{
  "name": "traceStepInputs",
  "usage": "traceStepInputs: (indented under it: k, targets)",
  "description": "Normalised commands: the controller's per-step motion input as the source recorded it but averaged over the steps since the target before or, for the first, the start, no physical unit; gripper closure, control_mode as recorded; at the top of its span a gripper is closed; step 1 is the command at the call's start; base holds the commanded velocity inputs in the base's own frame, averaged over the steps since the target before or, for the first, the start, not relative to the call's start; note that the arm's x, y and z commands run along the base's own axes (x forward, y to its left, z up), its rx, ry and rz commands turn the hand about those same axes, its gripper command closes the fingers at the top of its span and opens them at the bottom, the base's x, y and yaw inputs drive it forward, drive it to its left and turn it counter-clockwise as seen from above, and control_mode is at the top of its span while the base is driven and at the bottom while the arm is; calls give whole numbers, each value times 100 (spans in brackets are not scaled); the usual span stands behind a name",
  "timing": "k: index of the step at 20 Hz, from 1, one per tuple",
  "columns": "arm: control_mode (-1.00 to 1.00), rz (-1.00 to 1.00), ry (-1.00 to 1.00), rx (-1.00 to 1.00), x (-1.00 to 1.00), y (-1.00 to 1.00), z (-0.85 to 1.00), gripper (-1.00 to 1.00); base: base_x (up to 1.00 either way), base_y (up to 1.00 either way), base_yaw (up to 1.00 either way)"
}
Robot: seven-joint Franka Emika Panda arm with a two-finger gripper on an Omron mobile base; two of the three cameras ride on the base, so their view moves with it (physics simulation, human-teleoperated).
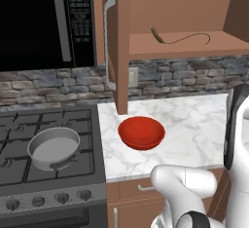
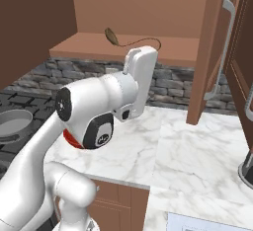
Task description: Open the cabinet and move the ladle to the pot. Then close the cabinet.
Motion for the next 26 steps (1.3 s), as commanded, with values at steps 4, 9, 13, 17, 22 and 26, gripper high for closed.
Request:
traceStepInputs:
  k: [4, 9, 13, 17, 22, 26]
  targets:
    - [-100, 17, 19, 1, 0, 12, 26, -100, 0, 0, 0]
    - [-100, 9, 5, 1, 0, 23, 4, -100, 0, 0, 0]
    - [-100, 4, 4, 0, 0, 31, 0, -100, 0, 0, 0]
    - [-100, 0, 3, 1, 0, 22, 0, -100, 0, 0, 0]
    - [-100, 0, -1, -1, 0, 20, 0, -100, 0, 0, 0]
    - [-100, 0, -7, -15, -8, 0, 0, -100, 0, 0, 0]
